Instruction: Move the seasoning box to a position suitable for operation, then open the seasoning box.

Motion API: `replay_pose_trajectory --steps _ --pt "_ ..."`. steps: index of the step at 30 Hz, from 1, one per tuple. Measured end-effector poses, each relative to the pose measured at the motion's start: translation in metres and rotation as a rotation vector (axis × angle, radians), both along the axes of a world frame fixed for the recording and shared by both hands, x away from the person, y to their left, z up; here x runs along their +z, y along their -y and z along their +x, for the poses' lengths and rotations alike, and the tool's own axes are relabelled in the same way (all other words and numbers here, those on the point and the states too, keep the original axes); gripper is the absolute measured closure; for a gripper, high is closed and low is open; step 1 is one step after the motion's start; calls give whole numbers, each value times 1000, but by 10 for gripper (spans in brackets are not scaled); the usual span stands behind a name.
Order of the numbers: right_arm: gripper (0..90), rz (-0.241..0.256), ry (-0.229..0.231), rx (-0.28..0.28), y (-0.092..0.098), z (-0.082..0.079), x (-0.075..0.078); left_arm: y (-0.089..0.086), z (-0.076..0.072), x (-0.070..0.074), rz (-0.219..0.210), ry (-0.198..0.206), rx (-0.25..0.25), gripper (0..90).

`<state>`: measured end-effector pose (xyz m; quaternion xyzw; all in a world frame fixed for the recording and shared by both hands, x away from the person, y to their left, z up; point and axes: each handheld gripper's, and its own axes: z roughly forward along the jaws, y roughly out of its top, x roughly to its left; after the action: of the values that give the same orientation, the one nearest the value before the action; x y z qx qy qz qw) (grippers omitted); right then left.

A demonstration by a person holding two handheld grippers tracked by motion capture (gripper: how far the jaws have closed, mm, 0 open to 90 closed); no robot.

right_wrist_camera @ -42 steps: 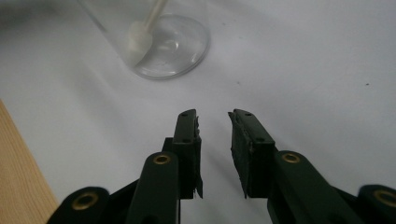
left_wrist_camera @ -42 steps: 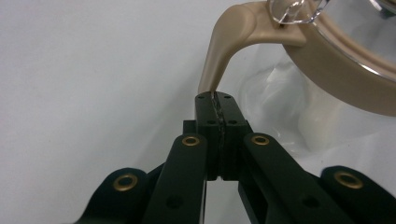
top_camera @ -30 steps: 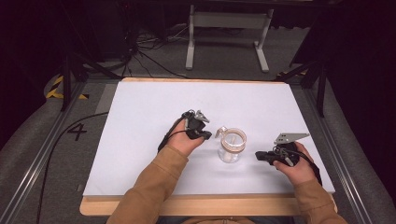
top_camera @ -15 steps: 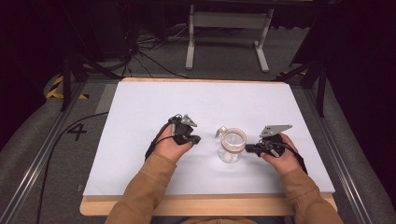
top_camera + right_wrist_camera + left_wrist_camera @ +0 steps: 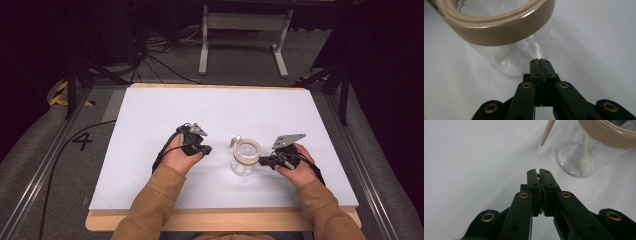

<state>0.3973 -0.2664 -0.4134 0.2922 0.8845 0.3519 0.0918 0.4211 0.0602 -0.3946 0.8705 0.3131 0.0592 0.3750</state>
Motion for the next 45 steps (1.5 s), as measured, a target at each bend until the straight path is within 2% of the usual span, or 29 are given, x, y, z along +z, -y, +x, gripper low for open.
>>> replay_pose_trajectory --steps 8,18,27,29,31,32,34,35,36,37,38,39,41,42,44,45 --pt "900 -26 -6 55 -15 -9 2 -2 0 0 -8 -7 9 870" --pt "900 -29 -11 116 -33 -17 2 -6 2 0 -13 -9 13 864" --pt "900 -22 -14 123 -35 -18 1 -8 3 0 -15 -11 4 872" --pt "900 -7 -20 122 -33 -17 2 -9 4 1 -24 -9 1 880" --pt "900 -4 -14 115 -29 -17 4 -11 5 5 -41 -4 -9 887" --pt "900 1 -7 110 -27 -17 5 -12 4 9 -73 0 -9 888" --pt "900 5 -6 98 -23 -17 6 -12 5 11 -85 6 -15 891" --pt "900 15 -3 77 -16 -18 9 -13 4 19 -124 32 -34 893" --pt "900 20 -1 71 -13 -18 9 -13 4 19 -124 32 -34 894" --pt "900 26 1 59 -10 -19 10 -12 4 26 -167 56 -52 895" --pt "900 32 -1 54 -8 -20 11 -11 3 29 -191 69 -59 895" --pt "900 39 1 49 -6 -22 12 -10 4 32 -199 90 -72 896" --pt "900 45 1 45 -4 -24 12 -9 4 35 -214 87 -77 896" --pt "900 43 9 37 -3 -29 14 -4 6 37 -253 108 -96 897" --pt "900 40 12 35 -1 -32 14 2 9 38 -272 114 -111 897" --pt "900 37 13 29 -1 -34 14 5 10 39 -268 112 -117 897"
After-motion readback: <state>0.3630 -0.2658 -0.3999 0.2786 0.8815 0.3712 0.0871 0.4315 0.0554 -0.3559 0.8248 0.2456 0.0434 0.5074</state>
